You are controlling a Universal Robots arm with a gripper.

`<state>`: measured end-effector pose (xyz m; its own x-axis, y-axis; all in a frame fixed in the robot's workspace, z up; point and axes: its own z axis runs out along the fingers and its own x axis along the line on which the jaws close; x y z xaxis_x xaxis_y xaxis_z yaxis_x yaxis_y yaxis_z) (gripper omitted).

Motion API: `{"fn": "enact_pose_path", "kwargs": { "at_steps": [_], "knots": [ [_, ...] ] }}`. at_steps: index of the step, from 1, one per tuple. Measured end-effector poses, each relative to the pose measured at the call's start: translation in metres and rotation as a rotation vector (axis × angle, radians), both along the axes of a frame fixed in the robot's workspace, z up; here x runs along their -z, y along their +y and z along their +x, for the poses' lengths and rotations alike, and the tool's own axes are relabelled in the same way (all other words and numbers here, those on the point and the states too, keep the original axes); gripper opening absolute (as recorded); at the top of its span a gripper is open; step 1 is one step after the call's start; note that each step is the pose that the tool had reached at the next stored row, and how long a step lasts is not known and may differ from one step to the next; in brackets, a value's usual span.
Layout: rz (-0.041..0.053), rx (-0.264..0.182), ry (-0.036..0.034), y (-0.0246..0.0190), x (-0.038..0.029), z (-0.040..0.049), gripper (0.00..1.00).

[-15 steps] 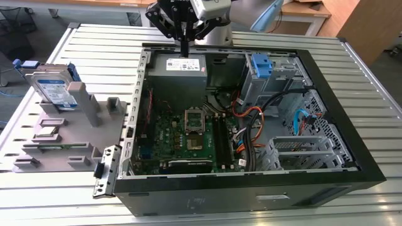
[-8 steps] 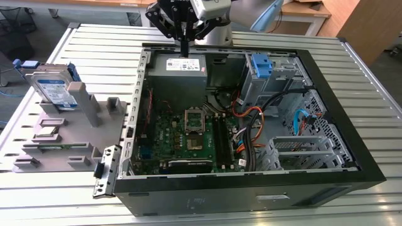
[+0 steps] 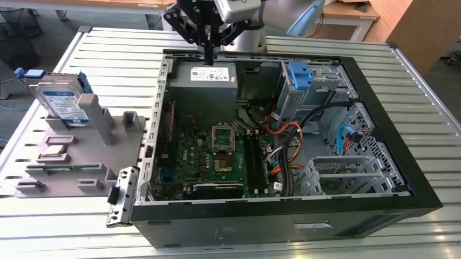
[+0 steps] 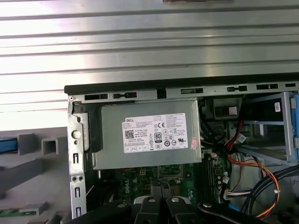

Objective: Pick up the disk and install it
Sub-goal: 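Reach for the disk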

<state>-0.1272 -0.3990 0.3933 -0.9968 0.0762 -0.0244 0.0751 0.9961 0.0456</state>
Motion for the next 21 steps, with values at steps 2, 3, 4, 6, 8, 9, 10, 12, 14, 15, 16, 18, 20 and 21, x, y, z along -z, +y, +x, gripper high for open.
{"fn": "enact_pose_path", "kwargs": {
  "at_steps": [2,3,4,6,8,9,10,12,14,15,16,18,20,21],
  "knots": [
    [0.0003,0.0,0.0,0.0,0.0,-0.0025,0.11],
    [0.0005,0.0,0.0,0.0,0.0,-0.0038,0.11],
    [0.0006,0.0,0.0,0.0,0.0001,-0.0054,0.11],
    [0.0009,0.0,0.0,0.0,0.0001,-0.0081,0.11],
    [0.0012,0.0,0.0,0.0,0.0002,-0.0104,0.11],
    [0.0013,0.0,0.0,0.0,0.0002,-0.0112,0.11],
    [0.0014,0.0,0.0,0.0001,0.0002,-0.0116,0.11],
    [0.0015,0.0,0.0001,0.0,0.0001,-0.0122,0.11],
    [0.0019,0.0,-0.0001,0.0,0.0002,-0.0126,0.11],
    [0.0019,0.0,0.0,0.0,0.0002,-0.0128,0.11],
    [0.0018,0.0,0.0,0.0,0.0002,-0.0129,0.11],
    [0.0018,0.0,0.0,0.0,0.0002,-0.013,0.11],
    [0.0019,0.0,0.0,0.0,0.0002,-0.0133,0.11],
    [0.0018,0.0,0.0,0.0,0.0002,-0.0136,0.11]
  ]
}}
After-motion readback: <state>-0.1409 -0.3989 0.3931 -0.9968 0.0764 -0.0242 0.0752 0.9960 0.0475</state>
